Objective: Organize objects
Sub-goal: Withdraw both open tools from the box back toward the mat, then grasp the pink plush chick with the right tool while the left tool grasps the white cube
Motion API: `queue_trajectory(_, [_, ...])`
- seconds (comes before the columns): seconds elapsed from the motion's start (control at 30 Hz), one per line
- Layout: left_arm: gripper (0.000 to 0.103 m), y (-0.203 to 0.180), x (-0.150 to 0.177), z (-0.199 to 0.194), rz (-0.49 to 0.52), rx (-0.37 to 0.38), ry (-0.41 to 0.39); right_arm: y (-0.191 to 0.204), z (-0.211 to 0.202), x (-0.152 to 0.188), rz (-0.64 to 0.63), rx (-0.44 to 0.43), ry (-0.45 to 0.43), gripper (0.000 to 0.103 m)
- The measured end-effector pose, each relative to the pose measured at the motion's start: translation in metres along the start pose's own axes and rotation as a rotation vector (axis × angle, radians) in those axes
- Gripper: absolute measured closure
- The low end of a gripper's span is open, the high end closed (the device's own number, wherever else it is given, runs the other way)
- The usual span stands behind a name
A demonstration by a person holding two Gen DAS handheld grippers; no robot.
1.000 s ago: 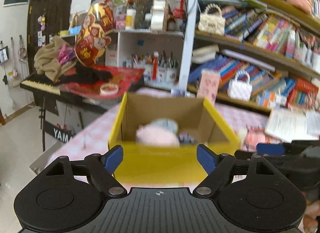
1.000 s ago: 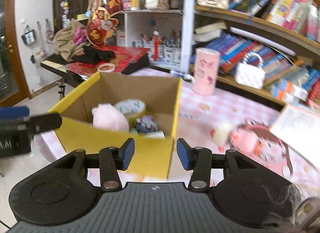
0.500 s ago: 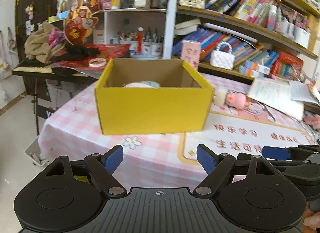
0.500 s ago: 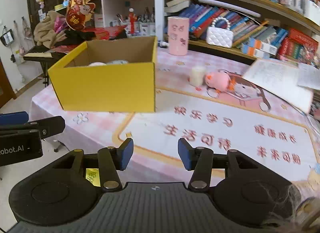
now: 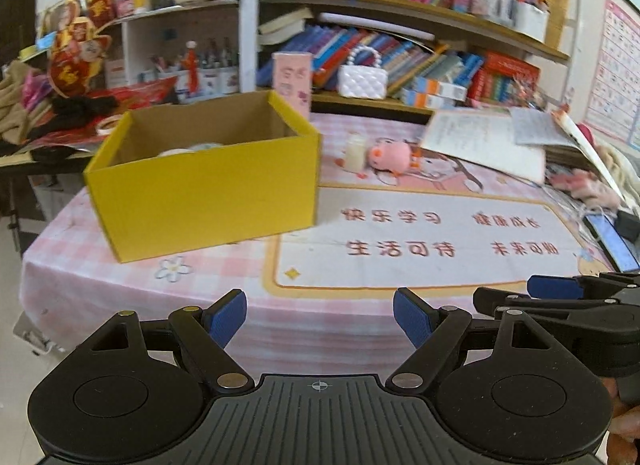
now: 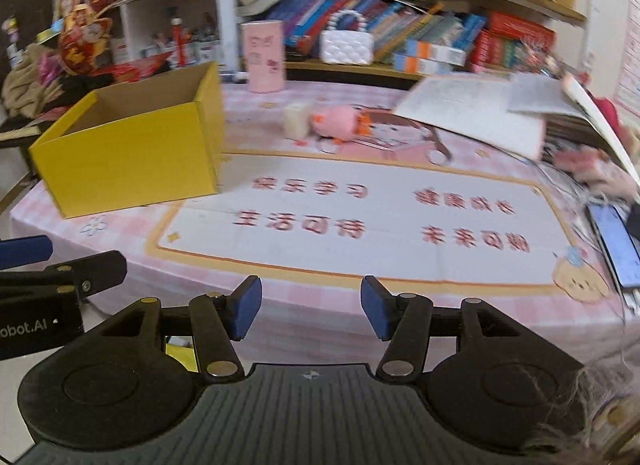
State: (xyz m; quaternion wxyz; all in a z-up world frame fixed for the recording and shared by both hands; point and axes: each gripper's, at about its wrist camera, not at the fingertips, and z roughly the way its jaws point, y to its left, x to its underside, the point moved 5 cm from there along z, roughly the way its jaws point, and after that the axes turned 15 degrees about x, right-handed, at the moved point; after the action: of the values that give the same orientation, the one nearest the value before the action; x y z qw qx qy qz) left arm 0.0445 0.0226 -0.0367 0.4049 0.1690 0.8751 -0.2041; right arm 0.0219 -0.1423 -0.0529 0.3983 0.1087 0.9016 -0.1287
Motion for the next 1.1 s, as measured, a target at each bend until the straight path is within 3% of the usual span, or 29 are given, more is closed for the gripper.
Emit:
queue_trajectory(0.4, [0.020, -0.044, -0.017, 0.049, 0.060, 0.106, 0.050, -0.054, 0.022, -0.002, 0.069, 0.104, 0.046, 0.048])
queue_trajectory(0.6, [0.020, -0.057, -0.031, 0.077, 0.058, 0.119, 0.067, -0.077, 0.044, -0.013, 0.081, 0.123, 0.071, 0.048])
queue_trajectory(0.87, [0.020, -0.067, -0.052, 0.116, 0.030, 0.092, 0.065, -0.096, 0.081, -0.041, 0.046, 0.105, 0.067, 0.046])
queue_trajectory(1.1, [0.020, -0.063, -0.099, 0.150, 0.031, 0.002, -0.002, -0.105, 0.125, -0.077, -0.001, 0.053, 0.025, 0.045])
